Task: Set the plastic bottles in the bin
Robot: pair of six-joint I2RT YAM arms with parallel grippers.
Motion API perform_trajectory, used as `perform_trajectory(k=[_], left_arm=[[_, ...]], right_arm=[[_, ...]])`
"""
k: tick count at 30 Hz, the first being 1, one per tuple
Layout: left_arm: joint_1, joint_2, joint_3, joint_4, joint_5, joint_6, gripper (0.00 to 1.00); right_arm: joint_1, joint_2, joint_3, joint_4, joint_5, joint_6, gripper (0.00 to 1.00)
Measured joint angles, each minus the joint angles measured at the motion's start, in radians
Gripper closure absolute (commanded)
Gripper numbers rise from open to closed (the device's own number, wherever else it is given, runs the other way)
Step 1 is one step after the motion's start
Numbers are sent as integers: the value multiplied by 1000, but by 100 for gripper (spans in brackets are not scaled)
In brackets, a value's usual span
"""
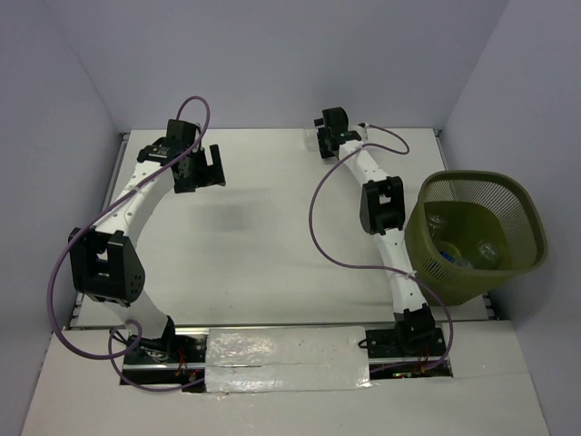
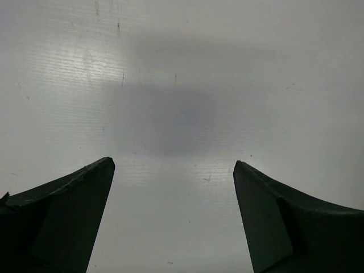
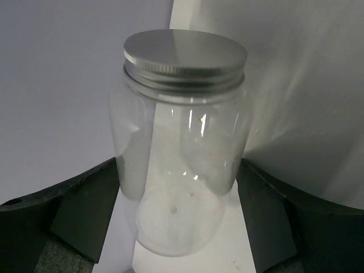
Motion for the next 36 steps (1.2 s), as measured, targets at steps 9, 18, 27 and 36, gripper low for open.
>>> perform_trajectory(k=[9,18,27,36], left_arm=[[0,0,0,0,-4,0,1],[0,0,0,-2,-6,1,1],[0,-16,0,-3,-5,0,1],[0,-135,-6,0,5,-3,1]], right_arm=[[0,-11,-22,0,-5,1,13],[5,-111,-164,-21,9,-31,37],[21,-209,-190,-34,21,-216,44],[74,-528,-232,-42,-63,-513,46]])
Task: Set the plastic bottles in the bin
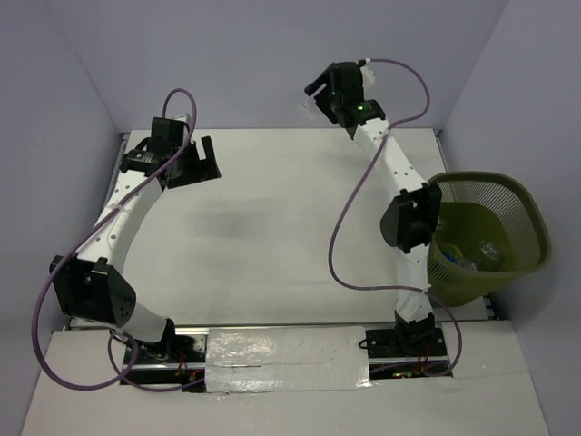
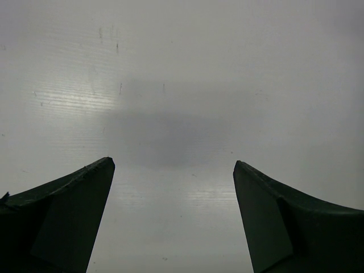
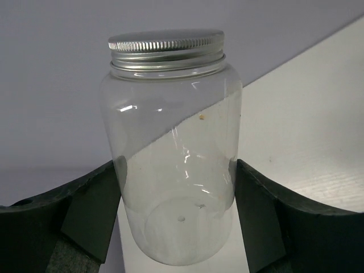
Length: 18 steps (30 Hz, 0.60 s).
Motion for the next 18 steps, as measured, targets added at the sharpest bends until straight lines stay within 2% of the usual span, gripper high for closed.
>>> perform_trajectory(k=[4,10,14,18], left_arm=[[0,-47,-6,-6,9,-6,1],[0,-77,-38,0,43,-34,1],[0,-78,-50,3,65,-51,1],[0,-78,-50,5,76,-52,1]], right_arm=[[44,-198,-31,-71,2,-198,46],[95,-666,-377,-172,88,-467,47],[84,-900,-499,-256,178,-551,46],[82,-1070,-570,-358,334,-575,46]])
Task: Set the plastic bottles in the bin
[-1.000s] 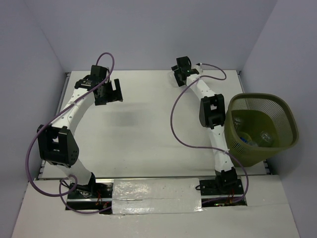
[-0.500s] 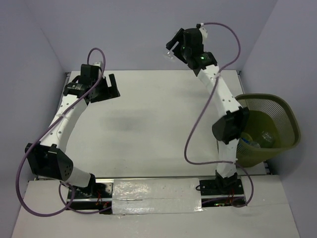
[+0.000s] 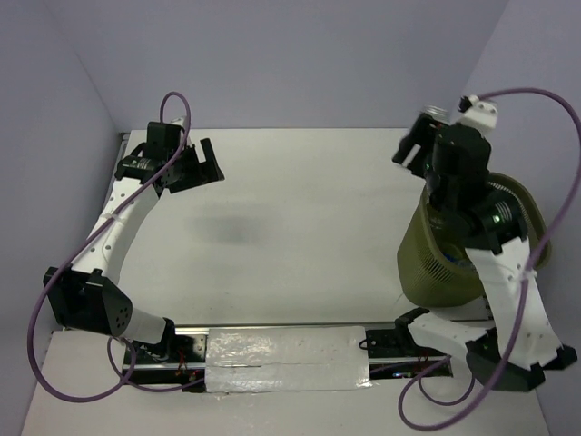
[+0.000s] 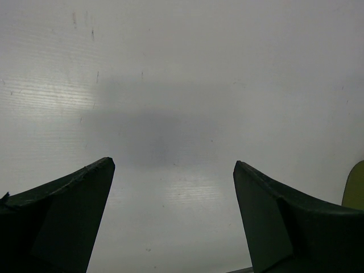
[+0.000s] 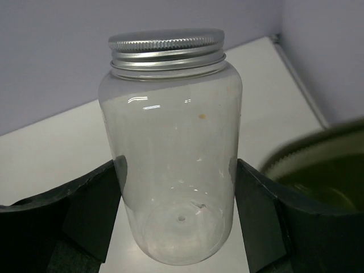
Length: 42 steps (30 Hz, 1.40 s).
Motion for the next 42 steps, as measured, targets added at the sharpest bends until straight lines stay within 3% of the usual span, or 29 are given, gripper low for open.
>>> perform_trajectory(k=[5,10,11,17,20,30,38,42], left_arm=[[0,0,-4,11,12,-2,1],[0,0,-5,12,36,-2,1],[0,0,-5,12,40,-2,1],[0,9,-5,19,69,-3,1],[0,16,-5,19,78,-3,1],[0,22,-4,18,78,-2,1],[0,23,18,2,58,-1,1],[0,23,60,-18,23,2,1]], right_arm=[[-8,-203,-119,-159,216,17,48],[-12,-357,-129,-322,389,105,47],[-12,-392,-131,-349,414,126,45],[-12,-484,-198,-469,484,245,10],[-12,-461,-235,-491,473,269,0],[-12,-295,-145,-483,383,202,0],[-6,-81,-22,-340,16,84,0],[79,69,31,-275,-101,63,0]])
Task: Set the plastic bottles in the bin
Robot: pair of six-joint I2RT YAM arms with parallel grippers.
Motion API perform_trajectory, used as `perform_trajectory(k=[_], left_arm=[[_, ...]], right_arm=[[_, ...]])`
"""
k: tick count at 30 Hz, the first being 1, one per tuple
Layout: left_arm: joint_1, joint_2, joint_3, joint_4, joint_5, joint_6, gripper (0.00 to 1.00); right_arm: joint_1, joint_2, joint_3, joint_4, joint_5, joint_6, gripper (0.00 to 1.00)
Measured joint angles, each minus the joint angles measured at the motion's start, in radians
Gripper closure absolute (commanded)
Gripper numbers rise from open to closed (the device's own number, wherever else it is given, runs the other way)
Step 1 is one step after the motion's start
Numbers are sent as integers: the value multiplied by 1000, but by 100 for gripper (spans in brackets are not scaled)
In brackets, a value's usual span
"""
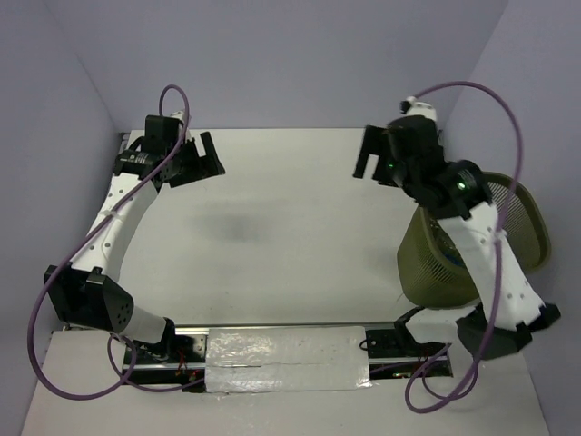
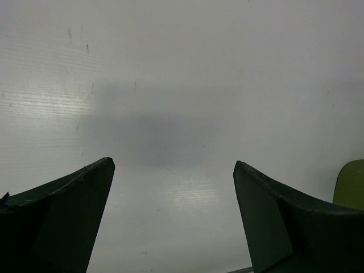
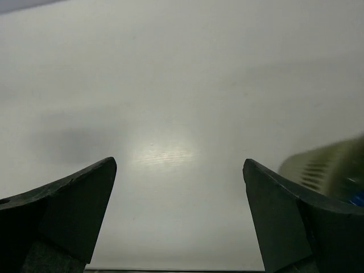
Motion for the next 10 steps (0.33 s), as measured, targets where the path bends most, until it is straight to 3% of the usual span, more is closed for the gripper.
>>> perform_trajectory(k=[6,10], left_arm=[[0,0,28,-13,-36,2,1],[0,-4,28,-26,-55,3,1]], right_arm=[[124,223,52,58,-86,-25,0],[138,259,45,84,-129,-25,0]])
